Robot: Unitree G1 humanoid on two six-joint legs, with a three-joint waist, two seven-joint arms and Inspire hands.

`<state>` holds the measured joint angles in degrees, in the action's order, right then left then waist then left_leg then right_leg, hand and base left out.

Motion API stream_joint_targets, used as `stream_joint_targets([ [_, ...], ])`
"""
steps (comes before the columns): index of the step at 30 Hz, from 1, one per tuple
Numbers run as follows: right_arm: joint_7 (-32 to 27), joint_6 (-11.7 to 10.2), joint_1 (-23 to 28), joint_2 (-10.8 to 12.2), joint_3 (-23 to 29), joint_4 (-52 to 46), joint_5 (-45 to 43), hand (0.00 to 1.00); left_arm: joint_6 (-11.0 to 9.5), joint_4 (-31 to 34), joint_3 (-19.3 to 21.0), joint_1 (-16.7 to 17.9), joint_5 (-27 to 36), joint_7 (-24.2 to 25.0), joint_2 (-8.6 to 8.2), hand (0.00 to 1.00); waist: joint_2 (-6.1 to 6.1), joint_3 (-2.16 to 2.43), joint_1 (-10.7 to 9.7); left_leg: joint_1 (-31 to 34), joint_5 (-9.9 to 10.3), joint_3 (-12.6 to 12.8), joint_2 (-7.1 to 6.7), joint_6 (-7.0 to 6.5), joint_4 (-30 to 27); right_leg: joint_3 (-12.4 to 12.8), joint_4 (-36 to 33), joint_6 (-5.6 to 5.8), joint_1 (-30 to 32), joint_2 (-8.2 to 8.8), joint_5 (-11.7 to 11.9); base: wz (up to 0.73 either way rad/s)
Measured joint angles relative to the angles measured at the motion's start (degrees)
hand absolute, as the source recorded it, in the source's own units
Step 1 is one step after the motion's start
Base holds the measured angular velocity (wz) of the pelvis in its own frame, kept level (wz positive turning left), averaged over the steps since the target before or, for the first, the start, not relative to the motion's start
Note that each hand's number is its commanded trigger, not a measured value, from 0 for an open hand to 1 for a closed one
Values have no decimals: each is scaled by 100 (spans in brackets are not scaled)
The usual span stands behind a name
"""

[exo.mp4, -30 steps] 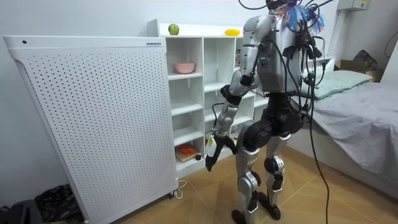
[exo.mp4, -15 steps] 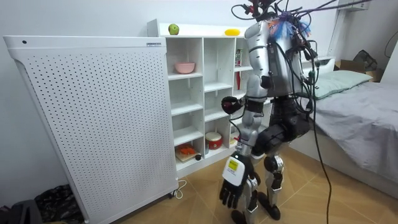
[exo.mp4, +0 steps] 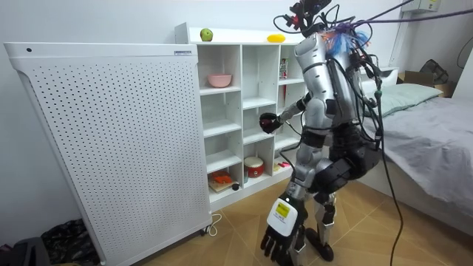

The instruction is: Arrange fruit in the closet

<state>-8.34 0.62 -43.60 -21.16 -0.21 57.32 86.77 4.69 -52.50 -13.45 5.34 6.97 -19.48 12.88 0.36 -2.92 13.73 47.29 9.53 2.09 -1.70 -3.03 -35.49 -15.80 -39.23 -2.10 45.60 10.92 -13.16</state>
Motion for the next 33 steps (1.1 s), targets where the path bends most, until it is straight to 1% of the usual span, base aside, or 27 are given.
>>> stream_joint_targets([
  [1, -56, 0, -25, -23, 1, 0, -34, 100, -6, 48, 0, 20, -3, -12, 8, 0, -1, 0, 19, 32, 9, 1, 0, -10, -39, 2, -38, 0, 34, 4, -1, 0],
  [3, -273, -4, -167, -217, 0, -4, -92, 100, -8, 261, 0, 97, -27, -21, 46, 0, 8, 6, 96, 211, 77, 5, -11, -39, -253, 10, -251, -2, 200, 30, -59, 6],
  [5, -368, -17, -285, -323, -2, -5, -113, 100, 1, 402, -1, 177, -28, -26, 105, 0, 8, 5, 102, 340, 104, 3, -22, -59, -413, 5, -409, -5, 310, 81, -101, 10],
  [6, -419, -39, -323, -394, 0, -16, -138, 87, 2, 474, -1, 225, -31, -27, 137, 0, 10, 7, 98, 407, 111, -1, -40, -64, -492, -5, -501, -1, 371, 110, -133, 10],
  [7, -449, -64, -334, -422, 4, -25, -149, 56, 2, 498, -1, 239, -34, -26, 153, 0, 10, 7, 101, 442, 117, -2, -50, -69, -531, -4, -553, 2, 408, 128, -151, 10],
  [8, -549, -85, -339, -469, 23, -119, -192, 56, 7, 583, -1, 281, -54, -26, 176, 0, 10, 8, 101, 525, 137, -7, -62, -67, -613, -4, -639, -1, 482, 168, -170, 5],
  [9, -625, -111, -342, -505, 38, -230, -203, 10, 3, 663, 1, 334, -137, -24, 186, 0, 20, 14, 98, 605, 158, -12, -68, -54, -666, -4, -688, 12, 561, 200, -184, 3],
  [10, -670, -123, -344, -524, 43, -291, -200, 0, 5, 712, 2, 360, -167, -24, 190, 0, 22, 16, 98, 642, 158, -17, -67, -54, -686, -4, -697, 18, 592, 198, -183, 0],
  [12, -846, -148, -351, -553, 142, -492, -194, 0, 6, 954, 2, 511, -240, -23, 221, 0, 46, 33, 91, 767, 165, -35, -69, -64, -786, -6, -756, 22, 689, 197, -180, 0],
  [15, -1132, -259, -375, -560, 170, -563, -204, 0, 5, 1095, -4, 624, -275, -23, 222, 0, 77, 55, 89, 803, 169, -47, -91, -74, -828, -6, -783, 27, 708, 194, -178, 0],
  [20, -1540, -316, -376, -572, 215, -732, -212, 0, 30, 1121, -5, 706, -326, -24, 222, 0, 131, 89, 89, 815, 173, -47, -104, -84, -836, 2, -776, 46, 714, 197, -166, 0],
  [23, -1697, -319, -376, -609, 219, -772, -213, 0, 34, 1311, -5, 798, -430, -25, 222, 0, 160, 107, 85, 847, 177, -42, -95, -89, -835, 3, -765, 49, 750, 193, -163, 0],
  [26, -1784, -320, -379, -636, 229, -799, -210, 0, 31, 1375, -21, 824, -431, -27, 222, 0, 170, 112, 75, 856, 181, -27, -86, -96, -834, 4, -770, 49, 772, 213, -163, 0],
  [30, -1793, -314, -468, -694, 229, -798, -199, 0, 49, 1365, -245, 826, -419, -40, 223, 0, 169, 111, 65, 850, 167, 12, -86, -122, -819, 7, -791, 43, 794, 222, -167, -2],
  [33, -1805, -303, -511, -720, 301, -798, -209, 0, 58, 1365, -284, 826, -439, -40, 222, 0, 164, 112, 67, 825, 172, 27, -88, -127, -835, 43, -835, 20, 783, 220, -182, 4],
])
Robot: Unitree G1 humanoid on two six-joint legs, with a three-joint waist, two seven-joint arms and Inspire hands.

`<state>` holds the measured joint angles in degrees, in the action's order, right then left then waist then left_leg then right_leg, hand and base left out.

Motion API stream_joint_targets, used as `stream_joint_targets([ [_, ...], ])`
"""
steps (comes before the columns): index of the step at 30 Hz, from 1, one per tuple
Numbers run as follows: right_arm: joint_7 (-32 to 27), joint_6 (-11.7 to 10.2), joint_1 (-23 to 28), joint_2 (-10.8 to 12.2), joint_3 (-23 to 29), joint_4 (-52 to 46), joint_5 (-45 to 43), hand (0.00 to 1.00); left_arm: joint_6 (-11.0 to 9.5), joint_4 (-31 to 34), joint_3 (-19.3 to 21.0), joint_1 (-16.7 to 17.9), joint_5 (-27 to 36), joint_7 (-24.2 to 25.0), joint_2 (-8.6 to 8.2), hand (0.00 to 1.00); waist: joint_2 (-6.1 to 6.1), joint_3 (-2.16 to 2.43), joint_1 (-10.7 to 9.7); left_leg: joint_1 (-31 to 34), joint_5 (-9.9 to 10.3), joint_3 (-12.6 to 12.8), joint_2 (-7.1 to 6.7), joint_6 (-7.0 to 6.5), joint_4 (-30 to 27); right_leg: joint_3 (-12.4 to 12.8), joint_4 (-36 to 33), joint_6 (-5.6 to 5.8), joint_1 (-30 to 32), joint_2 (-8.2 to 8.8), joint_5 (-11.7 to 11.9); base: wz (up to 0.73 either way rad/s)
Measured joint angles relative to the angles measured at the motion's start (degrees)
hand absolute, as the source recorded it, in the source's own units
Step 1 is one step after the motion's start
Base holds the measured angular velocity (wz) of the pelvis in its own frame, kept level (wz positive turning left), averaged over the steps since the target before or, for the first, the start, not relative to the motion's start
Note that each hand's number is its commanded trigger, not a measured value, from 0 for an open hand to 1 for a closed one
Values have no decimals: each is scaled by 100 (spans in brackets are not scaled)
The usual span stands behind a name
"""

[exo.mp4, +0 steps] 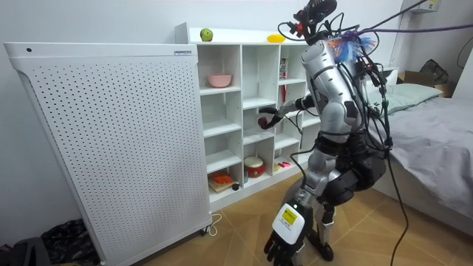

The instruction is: Arrange fruit in the closet

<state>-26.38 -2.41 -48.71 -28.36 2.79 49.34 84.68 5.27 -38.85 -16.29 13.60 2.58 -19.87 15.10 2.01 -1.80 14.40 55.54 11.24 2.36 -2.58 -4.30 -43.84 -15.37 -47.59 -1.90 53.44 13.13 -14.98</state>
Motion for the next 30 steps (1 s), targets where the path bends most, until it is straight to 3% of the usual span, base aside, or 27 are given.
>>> stream_joint_targets([
  [10, -183, 1, -30, -5, 86, 0, 111, 0, 54, 181, -81, 9, 7, -97, 14, 0, -38, -16, -19, -31, 35, -3, -1, 30, -13, 20, -29, 18, -23, 2, -55, 1],
  [21, -496, 1, -92, -5, 89, -1, 220, 0, 57, 361, -81, 185, -3, -207, 178, 0, -218, -12, -150, -38, 78, 22, 46, 8, -112, 39, -22, 50, -58, -29, -13, -2],
  [30, -395, 5, -62, -7, 72, 105, 131, 0, 157, 355, -61, 296, -93, 5, 191, 0, -207, -25, -112, -325, 158, 48, 102, 33, -134, 84, 7, 40, -328, -119, -50, -5],
])
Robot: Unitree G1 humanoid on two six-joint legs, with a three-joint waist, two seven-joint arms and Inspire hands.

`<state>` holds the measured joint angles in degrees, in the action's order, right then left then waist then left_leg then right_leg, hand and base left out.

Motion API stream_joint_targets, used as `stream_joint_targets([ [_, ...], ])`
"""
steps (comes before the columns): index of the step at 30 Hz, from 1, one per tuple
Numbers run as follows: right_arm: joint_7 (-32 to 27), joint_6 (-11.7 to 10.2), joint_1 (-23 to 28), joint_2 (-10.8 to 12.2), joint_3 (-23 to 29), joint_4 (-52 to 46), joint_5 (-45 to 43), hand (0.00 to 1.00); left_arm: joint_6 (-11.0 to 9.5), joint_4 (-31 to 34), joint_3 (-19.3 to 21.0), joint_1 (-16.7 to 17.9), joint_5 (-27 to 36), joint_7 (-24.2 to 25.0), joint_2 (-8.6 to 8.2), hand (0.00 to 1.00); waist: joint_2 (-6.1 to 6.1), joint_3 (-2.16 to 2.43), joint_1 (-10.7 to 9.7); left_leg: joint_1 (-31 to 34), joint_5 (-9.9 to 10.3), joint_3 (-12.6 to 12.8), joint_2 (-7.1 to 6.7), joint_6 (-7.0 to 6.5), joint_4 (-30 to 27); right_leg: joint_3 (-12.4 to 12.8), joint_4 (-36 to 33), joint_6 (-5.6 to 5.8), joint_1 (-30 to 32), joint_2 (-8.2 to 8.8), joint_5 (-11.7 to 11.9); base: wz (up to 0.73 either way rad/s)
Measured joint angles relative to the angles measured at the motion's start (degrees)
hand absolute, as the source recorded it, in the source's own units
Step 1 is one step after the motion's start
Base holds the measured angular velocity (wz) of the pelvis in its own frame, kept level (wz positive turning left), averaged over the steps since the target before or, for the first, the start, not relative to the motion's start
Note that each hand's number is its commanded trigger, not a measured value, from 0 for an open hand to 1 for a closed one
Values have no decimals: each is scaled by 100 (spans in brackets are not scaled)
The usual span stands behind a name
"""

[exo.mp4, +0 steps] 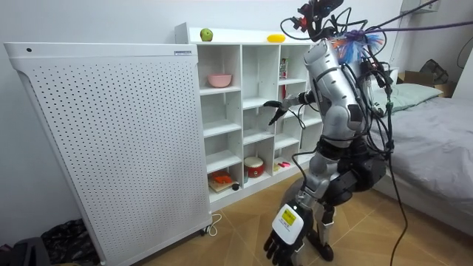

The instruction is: Arrange fruit in the closet

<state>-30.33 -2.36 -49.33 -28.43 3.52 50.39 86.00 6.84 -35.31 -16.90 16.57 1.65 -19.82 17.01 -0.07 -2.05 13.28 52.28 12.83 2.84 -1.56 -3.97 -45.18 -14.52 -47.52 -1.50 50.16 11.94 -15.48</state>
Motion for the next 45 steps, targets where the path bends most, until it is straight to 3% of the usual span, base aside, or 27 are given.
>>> stream_joint_targets([
  [4, 541, 0, 241, -5, -48, 430, 19, 0, 17, -20, 73, -5, -7, 204, 42, 0, 47, -39, 71, -325, 73, -80, 36, 39, 18, -85, 119, 8, -394, -53, -48, 2],
  [8, 1261, 88, 1019, 14, -425, 790, -117, 0, 24, -283, 111, -2, -10, 385, 62, 0, 83, -69, 155, -769, 115, -112, 45, 57, 204, -134, 337, 25, -865, -68, -68, 1],
  [14, 2053, 136, 1951, 260, -764, 1409, -736, 0, -16, -880, 242, -44, -14, 691, 81, 0, 103, -77, 140, -1312, 157, -150, 87, 113, 496, -196, 706, 40, -1449, -191, -36, -1],
  [18, 2587, 213, 2652, 407, -1027, 1657, -1685, 0, -30, -1095, 446, -116, -17, 733, 75, 0, 131, -63, 96, -1642, 149, -219, 135, 117, 749, -302, 1086, 45, -1856, -283, 3, 3],
  [22, 2923, 248, 3197, 581, -1446, 1911, -2400, 0, -190, -1428, 549, -195, -201, 749, 14, 0, 120, -58, 79, -2129, 137, -223, 112, 133, 1120, -331, 1419, 82, -2332, -323, 20, 3],
  [26, 3235, 253, 3775, 919, -1637, 2027, -2980, 0, -265, -1665, 553, -214, -462, 712, -54, 0, 103, -19, -160, -2801, 96, -266, 91, 161, 1621, -520, 2010, 138, -3090, -415, 84, 11],
  [27, 3273, 249, 3957, 1039, -1631, 2082, -3046, 0, -271, -1661, 575, -170, -540, 684, -63, 0, 69, 53, -242, -3008, 82, -277, 93, 165, 1781, -561, 2208, 163, -3321, -440, 101, 15],
  [30, 3403, 248, 4444, 1336, -1646, 2128, -3328, 0, -320, -1737, 905, -137, -783, 617, -157, 0, -76, 184, -401, -3640, 31, -272, 90, 189, 2264, -614, 2668, 227, -3949, -519, 196, 3],
  [33, 3553, 241, 4837, 1478, -1687, 2199, -3586, 0, -334, -1898, 969, -84, -976, 523, -339, 0, -133, 216, -629, -4327, 32, -219, 79, 191, 2703, -572, 3113, 303, -4634, -599, 239, -5],
  [36, 3606, 247, 5213, 1543, -1662, 2151, -3969, 0, -334, -1892, 1135, -30, -1333, 474, -566, 0, -176, 218, -811, -4848, 32, -113, 88, 204, 3020, -454, 3351, 326, -5053, -645, 252, -19],
  [40, 3550, 244, 5592, 1605, -1563, 2066, -4477, 0, -329, -1989, 1180, -59, -1765, 465, -659, 0, -238, 205, -978, -5203, 39, 41, 96, 233, 3191, -285, 3504, 339, -5309, -723, 273, -24],
  [45, 3420, 278, 5888, 1860, -1077, 2157, -4643, 0, -195, -2440, 1267, -125, -1749, 560, -740, 0, -253, 186, -1224, -5598, 81, 328, 219, 289, 3365, 40, 3589, 311, -5528, -828, 317, -31],
])
